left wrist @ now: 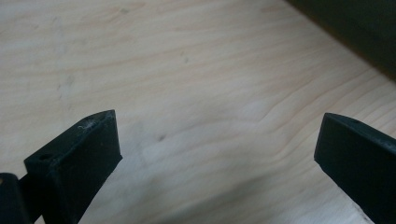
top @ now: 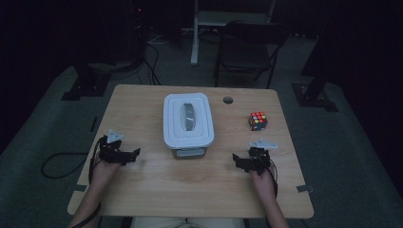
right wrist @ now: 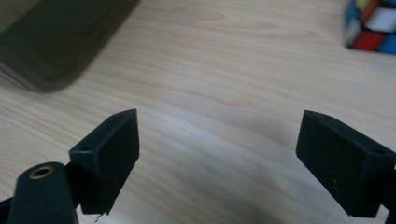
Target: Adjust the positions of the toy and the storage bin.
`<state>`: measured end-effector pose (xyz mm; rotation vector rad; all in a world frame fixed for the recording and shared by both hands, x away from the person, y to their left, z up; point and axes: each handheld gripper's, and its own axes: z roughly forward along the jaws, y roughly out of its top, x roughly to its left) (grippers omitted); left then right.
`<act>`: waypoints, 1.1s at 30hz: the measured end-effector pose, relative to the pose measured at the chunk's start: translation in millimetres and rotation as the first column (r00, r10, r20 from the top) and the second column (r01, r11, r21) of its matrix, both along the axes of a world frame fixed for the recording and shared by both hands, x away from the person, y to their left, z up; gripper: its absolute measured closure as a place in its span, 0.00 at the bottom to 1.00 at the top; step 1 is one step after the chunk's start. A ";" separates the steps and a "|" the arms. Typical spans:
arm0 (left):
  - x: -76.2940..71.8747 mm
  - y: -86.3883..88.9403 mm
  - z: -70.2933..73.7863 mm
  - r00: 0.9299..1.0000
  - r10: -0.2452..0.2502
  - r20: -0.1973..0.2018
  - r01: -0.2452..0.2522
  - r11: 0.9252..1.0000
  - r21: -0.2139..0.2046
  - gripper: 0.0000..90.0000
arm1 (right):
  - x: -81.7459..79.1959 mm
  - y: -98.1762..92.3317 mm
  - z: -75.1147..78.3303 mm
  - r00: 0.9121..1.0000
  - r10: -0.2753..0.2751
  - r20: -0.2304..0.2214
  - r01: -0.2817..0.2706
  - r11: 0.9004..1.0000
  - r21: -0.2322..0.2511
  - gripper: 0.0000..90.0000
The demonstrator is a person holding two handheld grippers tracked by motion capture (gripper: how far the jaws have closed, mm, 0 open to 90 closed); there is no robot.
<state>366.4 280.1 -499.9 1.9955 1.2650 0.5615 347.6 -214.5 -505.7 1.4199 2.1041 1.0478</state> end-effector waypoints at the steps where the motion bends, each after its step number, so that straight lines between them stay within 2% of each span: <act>1: 2.1 -2.5 0.3 1.000 -0.006 -0.005 0.006 1.000 0.001 0.01 | 2.4 4.2 0.4 1.000 0.015 -0.004 -0.015 1.000 0.004 0.15; 6: 10.3 -13.3 1.1 0.999 -0.034 -0.001 0.034 0.999 0.000 0.01 | 13.5 18.4 0.6 0.999 0.047 -0.003 -0.047 0.999 0.006 0.15; 8: 17.3 -20.7 1.7 0.999 -0.050 0.001 0.050 0.999 -0.003 0.01 | 23.6 25.7 1.1 0.998 0.063 0.008 -0.063 0.998 0.016 0.15; 14: 28.8 -33.3 2.8 0.997 -0.080 0.016 0.080 0.997 0.003 0.01 | 41.5 33.7 3.9 0.998 0.061 0.035 -0.062 0.998 0.025 0.15; 17: 39.5 -40.0 -0.5 0.995 -0.094 0.021 0.095 0.996 -0.006 0.01 | 55.8 37.5 5.8 0.998 0.050 0.041 -0.052 0.997 0.054 0.15; 20: 45.1 -43.0 -2.2 0.995 -0.097 0.023 0.097 0.995 0.009 0.01 | 63.1 40.3 6.7 0.998 0.051 0.043 -0.053 0.997 0.052 0.15; 23: 58.2 -45.8 -3.1 0.995 -0.095 0.027 0.094 0.995 0.019 0.01 | 79.1 45.9 7.3 0.998 0.048 0.045 -0.049 0.998 0.042 0.15; 28: 70.1 -49.5 -3.7 0.995 -0.097 0.029 0.097 0.995 0.016 0.01 | 94.2 50.1 6.7 0.998 0.041 0.044 -0.043 0.998 0.048 0.15; 29: 72.9 -50.7 -4.4 0.994 -0.102 0.026 0.102 0.995 0.014 0.01 | 100.0 52.2 6.0 0.999 0.023 0.044 -0.025 0.999 0.047 0.15; 31: 80.3 -54.1 -6.4 0.994 -0.107 0.027 0.107 0.994 0.010 0.01 | 104.4 54.1 5.9 0.999 0.015 0.047 -0.018 0.998 0.064 0.14; 33: 82.9 -55.4 -6.5 0.994 -0.103 0.023 0.103 0.995 0.014 0.01 | 106.7 55.5 5.8 0.999 0.013 0.048 -0.016 0.998 0.059 0.14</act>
